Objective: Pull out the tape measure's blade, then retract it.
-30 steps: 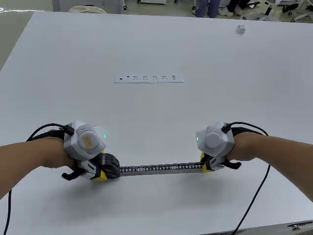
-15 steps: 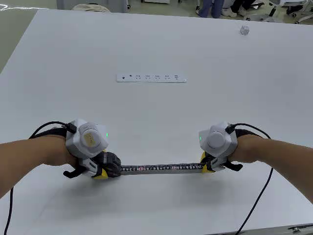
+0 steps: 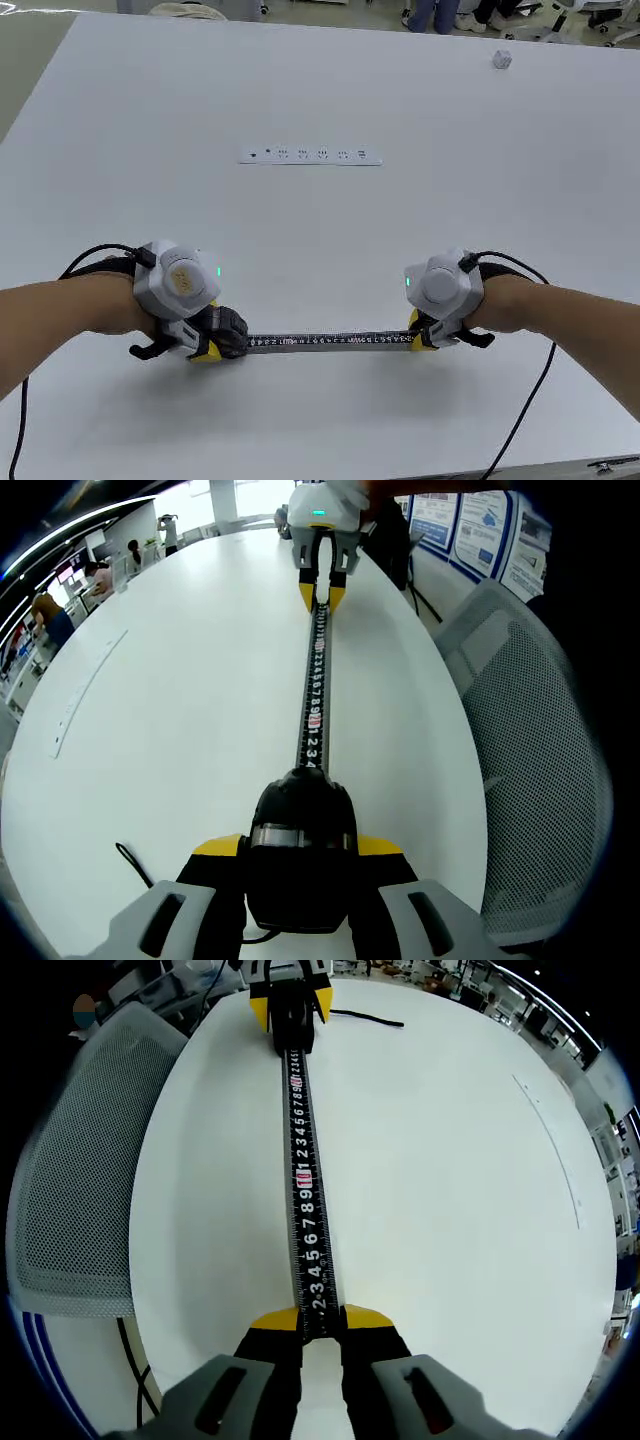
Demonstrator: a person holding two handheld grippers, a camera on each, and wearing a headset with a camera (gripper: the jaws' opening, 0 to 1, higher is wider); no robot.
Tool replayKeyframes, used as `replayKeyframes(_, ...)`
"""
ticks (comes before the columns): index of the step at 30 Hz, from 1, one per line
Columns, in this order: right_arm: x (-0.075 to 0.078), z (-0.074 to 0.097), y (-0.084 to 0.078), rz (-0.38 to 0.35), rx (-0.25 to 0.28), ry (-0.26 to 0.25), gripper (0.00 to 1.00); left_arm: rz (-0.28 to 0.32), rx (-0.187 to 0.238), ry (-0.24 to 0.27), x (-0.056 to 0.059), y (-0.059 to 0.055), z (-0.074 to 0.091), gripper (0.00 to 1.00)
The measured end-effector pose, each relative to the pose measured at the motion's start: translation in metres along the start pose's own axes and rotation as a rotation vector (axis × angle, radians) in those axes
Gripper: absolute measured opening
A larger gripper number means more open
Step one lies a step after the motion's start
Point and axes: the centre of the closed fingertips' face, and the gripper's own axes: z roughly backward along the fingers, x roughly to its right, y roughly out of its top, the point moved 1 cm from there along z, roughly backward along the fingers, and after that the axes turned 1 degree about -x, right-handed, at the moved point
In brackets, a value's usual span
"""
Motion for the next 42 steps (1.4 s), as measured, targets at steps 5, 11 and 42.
replayKeyframes(5, -0.004, -0.002, -0.001, -0.024, 0.017, 0.016, 0.15, -0.006, 0.018, 0.01, 0.0, 0.0, 0.001, 0.37)
replayKeyframes(11, -0.002, -0.001, 0.0, -0.002, 0.001, -0.009, 0.15, -0.028, -0.011, 0.001, 0.0, 0.0, 0.0, 0.37)
replayKeyframes(42, -0.02, 0.046, -0.044, -0.451, 0.222, -0.249, 0.77, 0.51, 0.344, 0.296, 0.015, -0.058, 0.094, 0.87)
